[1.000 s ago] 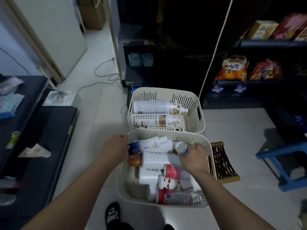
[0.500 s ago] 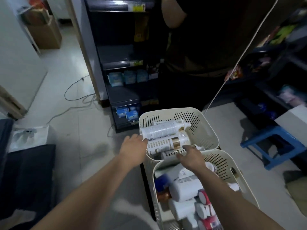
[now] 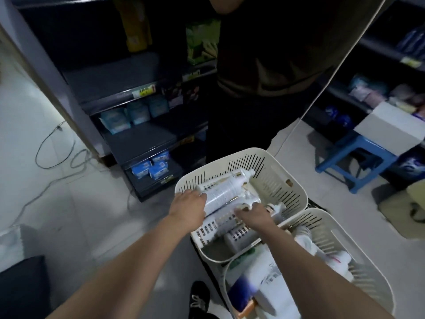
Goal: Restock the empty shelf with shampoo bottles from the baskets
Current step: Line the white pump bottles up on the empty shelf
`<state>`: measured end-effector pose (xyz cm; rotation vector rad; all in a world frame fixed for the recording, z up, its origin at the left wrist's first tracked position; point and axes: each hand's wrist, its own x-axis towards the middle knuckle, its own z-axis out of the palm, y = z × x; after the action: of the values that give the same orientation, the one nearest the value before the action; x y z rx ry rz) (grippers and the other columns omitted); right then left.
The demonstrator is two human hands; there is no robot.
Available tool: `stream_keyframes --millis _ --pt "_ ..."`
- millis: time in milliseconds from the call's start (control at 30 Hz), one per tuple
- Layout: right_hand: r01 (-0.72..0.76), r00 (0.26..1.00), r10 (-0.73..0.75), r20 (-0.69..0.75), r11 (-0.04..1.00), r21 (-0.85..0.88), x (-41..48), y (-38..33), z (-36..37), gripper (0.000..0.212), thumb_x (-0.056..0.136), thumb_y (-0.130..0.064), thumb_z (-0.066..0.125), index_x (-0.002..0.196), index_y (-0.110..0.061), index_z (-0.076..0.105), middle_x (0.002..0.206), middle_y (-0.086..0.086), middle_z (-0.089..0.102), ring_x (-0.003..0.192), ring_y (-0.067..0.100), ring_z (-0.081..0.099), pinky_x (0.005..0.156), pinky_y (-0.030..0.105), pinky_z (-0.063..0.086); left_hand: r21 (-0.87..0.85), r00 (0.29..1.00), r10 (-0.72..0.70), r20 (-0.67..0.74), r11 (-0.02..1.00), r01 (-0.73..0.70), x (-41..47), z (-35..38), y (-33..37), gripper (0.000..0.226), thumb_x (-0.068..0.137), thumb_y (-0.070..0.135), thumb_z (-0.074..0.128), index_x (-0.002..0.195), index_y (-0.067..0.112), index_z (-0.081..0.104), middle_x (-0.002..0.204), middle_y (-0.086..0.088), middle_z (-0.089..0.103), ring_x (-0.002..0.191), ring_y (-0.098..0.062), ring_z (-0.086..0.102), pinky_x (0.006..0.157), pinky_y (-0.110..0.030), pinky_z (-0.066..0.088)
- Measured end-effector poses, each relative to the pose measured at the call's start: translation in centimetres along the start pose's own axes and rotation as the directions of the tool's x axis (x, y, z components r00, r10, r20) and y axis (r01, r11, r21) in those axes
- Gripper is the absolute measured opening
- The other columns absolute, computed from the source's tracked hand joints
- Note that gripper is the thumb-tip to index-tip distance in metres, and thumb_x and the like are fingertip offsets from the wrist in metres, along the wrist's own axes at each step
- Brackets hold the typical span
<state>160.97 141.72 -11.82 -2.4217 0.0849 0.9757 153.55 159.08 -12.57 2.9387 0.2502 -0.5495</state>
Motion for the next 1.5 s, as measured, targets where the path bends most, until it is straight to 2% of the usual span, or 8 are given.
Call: stream_keyframes --millis 167,333,500,667,867,1033,1200,1500 --pt "-0.165 0.986 0.162 0.031 0.954 0.249 3.3 -0.2 1.9 0.053 0.093 -0.035 0.064 0.13 0.0 0.049 0.122 0.014 0.062 0.111 0.028 0.061 0.097 0.038 0.051 -0.076 0.988 -0.034 0.151 0.996 0.046 4.5 1.1 -0.5 0.067 0.095 0.04 0.052 0.151 0.016 0.023 0.149 -0.012 0.036 0.136 -0.031 0.037 0.114 -0.047 0.029" --pt "-0.271 0.95 0.311 -0.013 0.85 0.452 5.3 0.1 3.2 0.033 0.094 -0.028 0.064 0.084 -0.01 0.038 0.084 0.003 0.057 0.066 0.011 0.053 0.057 0.023 0.049 -0.128 0.945 -0.065 0.321 0.986 0.111 7.8 2.6 -1.6 0.074 0.092 0.055 0.045 0.152 0.025 0.013 0.157 -0.01 0.025 0.139 -0.033 0.033 0.111 -0.047 0.034" --pt "-0.338 0.896 0.443 -0.034 0.728 0.596 6.7 -0.5 4.6 0.034 0.083 -0.033 0.076 0.081 -0.016 0.046 0.09 0.007 0.062 0.07 0.019 0.064 0.065 0.038 0.06 -0.324 0.9 -0.049 0.433 0.923 0.207 9.4 1.9 -2.0 0.073 0.091 0.066 0.04 0.149 0.024 0.031 0.15 -0.007 0.039 0.134 -0.031 0.042 0.104 -0.04 0.037" --pt "-0.325 0.859 0.511 -0.04 0.604 0.728 7.2 -1.0 4.9 0.053 0.076 -0.027 0.083 0.111 -0.009 0.047 0.093 0.007 0.068 0.073 0.022 0.068 0.059 0.038 0.06 -0.468 0.86 -0.023 0.51 0.832 0.299 10.3 1.5 -2.6 0.063 0.097 0.062 0.022 0.143 0.022 0.039 0.127 -0.009 0.057 0.1 -0.025 0.056 0.069 -0.031 0.041" --pt "-0.281 0.862 0.506 -0.025 0.519 0.807 6.7 -1.2 5.4 0.042 0.067 -0.026 0.089 0.091 -0.015 0.056 0.093 0.006 0.072 0.081 0.027 0.071 0.077 0.05 0.06 -0.701 0.814 0.05 0.579 0.541 0.465 10.9 0.7 -3.3 0.037 0.099 0.041 0.047 0.116 0.009 0.054 0.085 0.002 0.066 0.062 -0.005 0.063 0.039 -0.016 0.046" --pt "-0.178 0.902 0.431 -0.017 0.407 0.896 6.5 -1.3 6.5 0.074 0.069 -0.023 0.088 0.125 -0.016 0.04 0.106 0.006 0.071 0.087 0.024 0.071 0.062 0.034 0.055 -0.737 0.744 0.159 0.649 0.371 0.565 10.9 0.5 -3.9 0.032 0.088 0.036 0.066 0.116 0.02 0.063 0.095 0.001 0.073 0.086 -0.015 0.069 0.071 -0.03 0.054" --pt "-0.147 0.919 0.393 -0.026 0.403 0.903 6.3 -1.1 6.8 0.067 0.063 -0.032 0.091 0.118 -0.019 0.055 0.109 0.003 0.072 0.094 0.023 0.071 0.083 0.045 0.058 -0.75 0.729 0.183 0.66 0.207 0.628 10.4 0.9 -4.0 0.03 0.078 0.026 0.077 0.105 0.016 0.068 0.1 -0.006 0.075 0.1 -0.024 0.068 0.1 -0.048 0.048" --pt "0.045 0.956 0.226 -0.19 0.522 0.851 4.6 -1.4 3.4 0.052 0.068 -0.031 0.087 0.112 -0.02 0.061 0.104 0.003 0.071 0.092 0.02 0.071 0.08 0.037 0.059 -0.87 0.838 0.245 0.487 0.053 0.491 8.6 -0.4 -2.6 0.075 0.051 0.016 0.085 0.121 0.016 0.059 0.103 -0.006 0.075 0.096 -0.025 0.071 0.084 -0.042 0.056"
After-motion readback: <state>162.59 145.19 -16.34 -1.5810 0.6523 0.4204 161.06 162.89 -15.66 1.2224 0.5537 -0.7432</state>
